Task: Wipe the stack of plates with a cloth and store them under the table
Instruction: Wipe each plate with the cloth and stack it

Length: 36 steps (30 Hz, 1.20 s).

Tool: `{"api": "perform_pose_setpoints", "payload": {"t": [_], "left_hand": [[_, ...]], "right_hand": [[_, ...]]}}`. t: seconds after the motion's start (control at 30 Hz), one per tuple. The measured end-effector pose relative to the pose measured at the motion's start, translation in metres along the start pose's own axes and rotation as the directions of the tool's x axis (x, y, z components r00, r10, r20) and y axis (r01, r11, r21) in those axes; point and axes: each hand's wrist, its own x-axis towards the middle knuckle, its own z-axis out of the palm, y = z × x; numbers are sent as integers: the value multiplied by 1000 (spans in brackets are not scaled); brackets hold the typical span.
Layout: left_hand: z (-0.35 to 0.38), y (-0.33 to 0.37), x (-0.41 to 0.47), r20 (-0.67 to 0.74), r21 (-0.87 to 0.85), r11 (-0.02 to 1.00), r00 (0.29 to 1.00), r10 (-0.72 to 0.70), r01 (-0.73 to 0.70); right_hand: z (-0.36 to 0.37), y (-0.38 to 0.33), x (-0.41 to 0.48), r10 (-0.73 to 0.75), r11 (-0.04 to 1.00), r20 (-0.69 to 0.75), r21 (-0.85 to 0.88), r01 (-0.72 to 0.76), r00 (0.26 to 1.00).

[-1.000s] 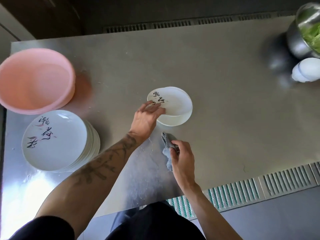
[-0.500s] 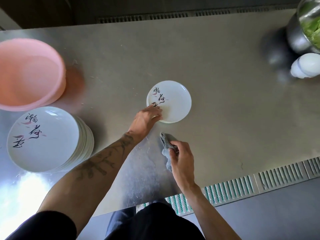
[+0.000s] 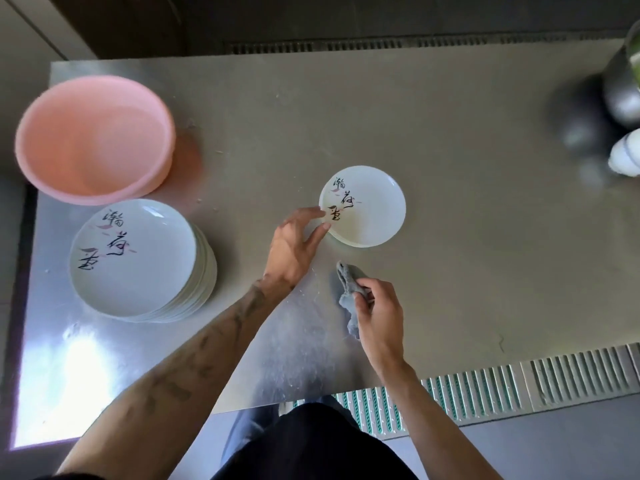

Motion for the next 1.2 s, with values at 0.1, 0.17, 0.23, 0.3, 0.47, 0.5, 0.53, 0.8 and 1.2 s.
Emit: {"api": "perform_pose_setpoints", "payload": {"t": [0.1, 0.17, 0.23, 0.3, 0.47, 0.5, 0.53, 0.8, 1.2], "left_hand": [[-55, 11, -30, -240, 45, 999, 971, 15, -5], [-101, 10, -45, -387, 106, 994, 921, 32, 10], [-147, -3, -60, -500, 184, 979, 866, 16, 88], [-186, -26, -76, -573, 303, 922, 819, -26, 241], [-232, -78, -106, -572, 348, 718, 743, -347, 603], [-235, -85, -109, -541, 276, 739, 734, -410, 615], [-238, -91, -110, -510, 181, 766, 724, -463, 617], [-243, -100, -113, -559, -18, 830, 682, -471, 558], [-249, -91, -111, -602, -138, 791, 584, -545, 596]], "right_hand": [[5, -8, 3, -35, 999, 17, -4, 35, 999], [10, -15, 4, -60, 998, 30, -5, 61, 998], [15, -22, 2, -85, 996, 51, -2, 85, 995], [20, -28, 0, -110, 994, 70, 9, 109, 992], [30, -41, -6, -142, 990, 123, 26, 140, 982], [32, -43, -8, -147, 989, 128, 24, 146, 981], [33, -45, -9, -153, 988, 129, 20, 152, 980], [35, -51, -16, -169, 985, 129, -9, 172, 977], [36, -54, -29, -170, 984, 120, -28, 174, 978]]}}
